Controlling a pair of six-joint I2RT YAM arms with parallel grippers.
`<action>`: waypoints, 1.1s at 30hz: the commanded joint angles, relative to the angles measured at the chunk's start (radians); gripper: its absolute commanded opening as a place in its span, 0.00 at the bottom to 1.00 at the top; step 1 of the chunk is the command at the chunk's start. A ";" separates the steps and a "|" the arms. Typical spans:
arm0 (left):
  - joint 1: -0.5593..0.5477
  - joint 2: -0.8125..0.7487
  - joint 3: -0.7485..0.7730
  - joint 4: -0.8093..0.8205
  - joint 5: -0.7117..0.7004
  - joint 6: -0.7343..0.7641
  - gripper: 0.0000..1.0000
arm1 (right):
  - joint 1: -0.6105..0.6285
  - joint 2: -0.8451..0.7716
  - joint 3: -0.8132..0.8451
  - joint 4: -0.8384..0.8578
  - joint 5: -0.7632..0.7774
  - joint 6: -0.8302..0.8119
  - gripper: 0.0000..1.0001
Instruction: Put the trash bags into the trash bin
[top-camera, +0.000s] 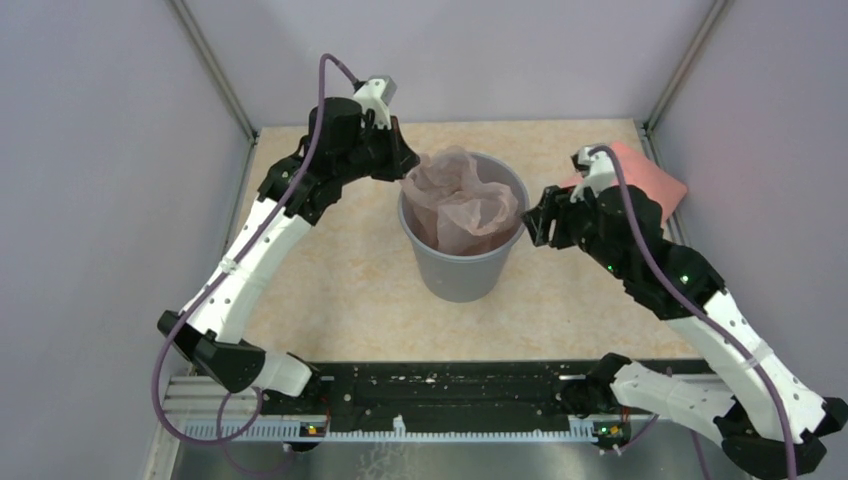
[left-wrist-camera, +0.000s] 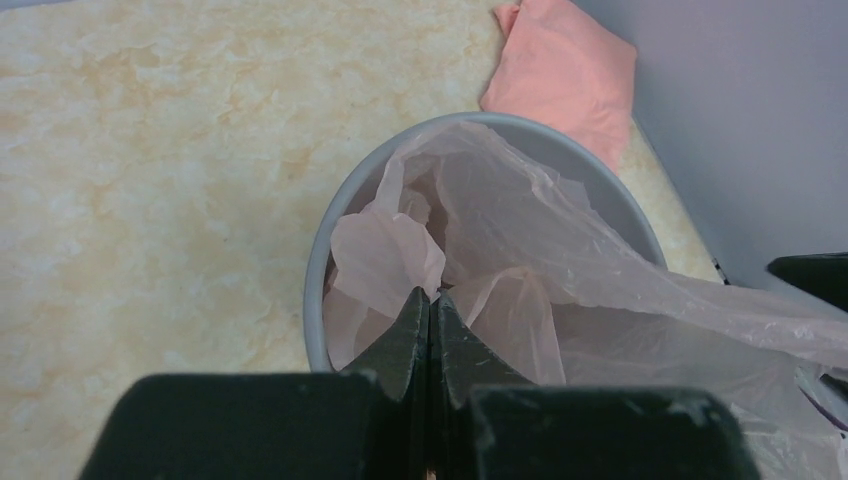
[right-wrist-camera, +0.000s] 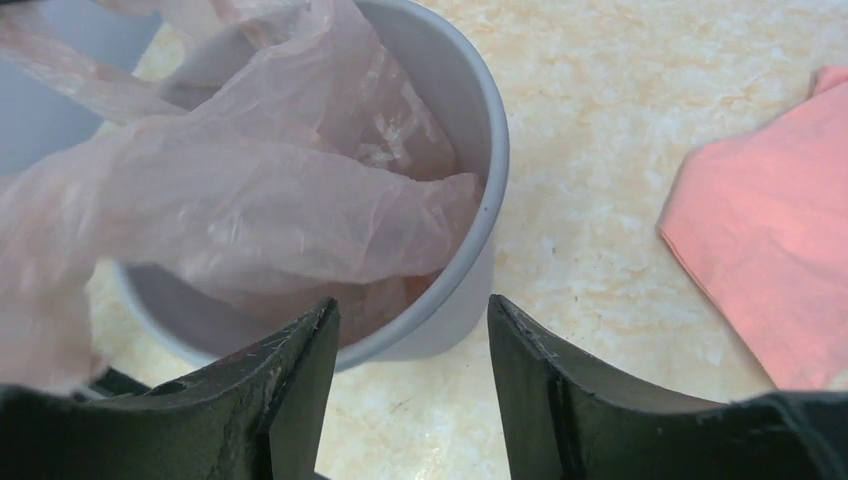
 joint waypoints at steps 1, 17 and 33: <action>-0.008 -0.068 -0.036 0.007 -0.020 0.033 0.00 | 0.007 -0.089 0.065 -0.082 -0.073 0.103 0.58; -0.015 -0.068 -0.064 0.038 0.013 0.018 0.00 | 0.007 -0.217 -0.169 0.324 -0.458 0.533 0.81; -0.029 -0.069 -0.077 0.043 -0.001 0.008 0.00 | 0.056 -0.148 -0.235 0.542 -0.359 0.699 0.83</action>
